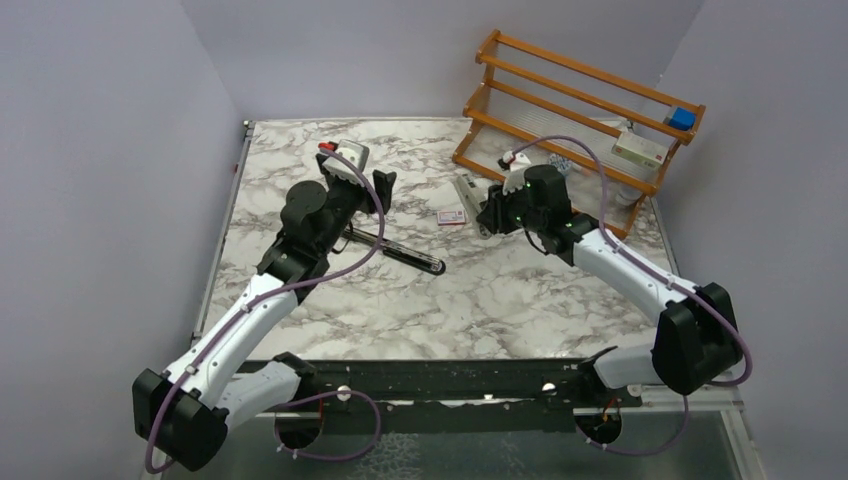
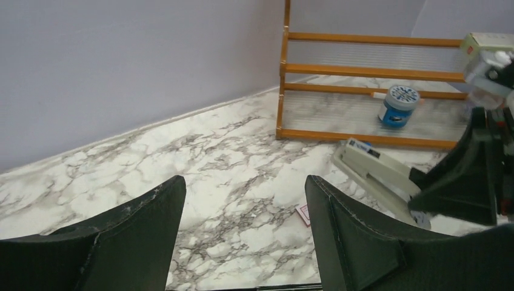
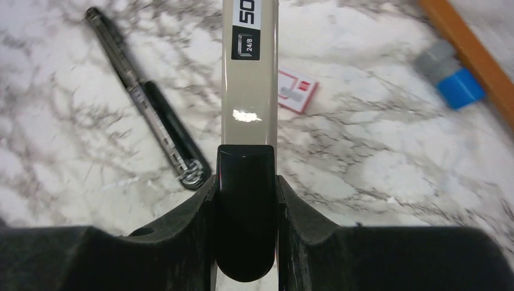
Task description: Load the staples into the stapler
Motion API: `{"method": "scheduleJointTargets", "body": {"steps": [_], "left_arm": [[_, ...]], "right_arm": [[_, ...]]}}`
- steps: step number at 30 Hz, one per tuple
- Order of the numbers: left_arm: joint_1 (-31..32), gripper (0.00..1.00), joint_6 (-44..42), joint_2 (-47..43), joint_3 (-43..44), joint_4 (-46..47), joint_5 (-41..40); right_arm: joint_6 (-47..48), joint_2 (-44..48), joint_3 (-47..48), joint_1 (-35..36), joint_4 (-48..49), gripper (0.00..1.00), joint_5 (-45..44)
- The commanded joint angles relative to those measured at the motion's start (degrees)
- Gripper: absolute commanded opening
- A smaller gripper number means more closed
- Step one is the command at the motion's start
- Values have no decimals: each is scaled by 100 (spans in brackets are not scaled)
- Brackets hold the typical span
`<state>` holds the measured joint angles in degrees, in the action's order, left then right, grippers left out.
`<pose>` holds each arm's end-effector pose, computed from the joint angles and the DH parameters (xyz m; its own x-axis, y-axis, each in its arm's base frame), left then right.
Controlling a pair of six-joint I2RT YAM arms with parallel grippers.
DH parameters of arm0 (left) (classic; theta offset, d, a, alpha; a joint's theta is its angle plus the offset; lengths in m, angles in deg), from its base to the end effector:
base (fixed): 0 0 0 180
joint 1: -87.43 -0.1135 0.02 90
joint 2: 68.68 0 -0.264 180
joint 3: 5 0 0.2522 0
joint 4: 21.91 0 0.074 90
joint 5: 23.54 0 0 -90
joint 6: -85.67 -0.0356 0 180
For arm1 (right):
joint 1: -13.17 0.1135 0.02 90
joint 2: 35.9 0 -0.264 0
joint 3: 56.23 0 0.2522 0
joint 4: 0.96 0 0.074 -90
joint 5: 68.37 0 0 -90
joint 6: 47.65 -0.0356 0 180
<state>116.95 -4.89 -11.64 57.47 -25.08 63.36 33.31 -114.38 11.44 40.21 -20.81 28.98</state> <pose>0.2071 -0.1151 0.3632 0.0387 -0.0107 -0.9992 0.4446 0.8957 0.0076 0.2732 0.1445 0.2691 -0.5348 -0.0980 -0.8393 -0.4707 0.8594 0.1996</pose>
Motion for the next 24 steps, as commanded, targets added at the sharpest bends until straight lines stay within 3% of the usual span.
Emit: {"method": "scheduleJointTargets", "body": {"steps": [1,10,24], "left_arm": [[-233,76,146,32,413,-409,-257],[-360,76,-135,-254,374,-584,-815],[-367,76,33,-460,-58,-786,-898]], "right_arm": [[899,2,223,167,212,1,2015],[2321,-337,548,1176,-701,1,2857],[3593,-1248,792,2178,-1154,1,2002]]}}
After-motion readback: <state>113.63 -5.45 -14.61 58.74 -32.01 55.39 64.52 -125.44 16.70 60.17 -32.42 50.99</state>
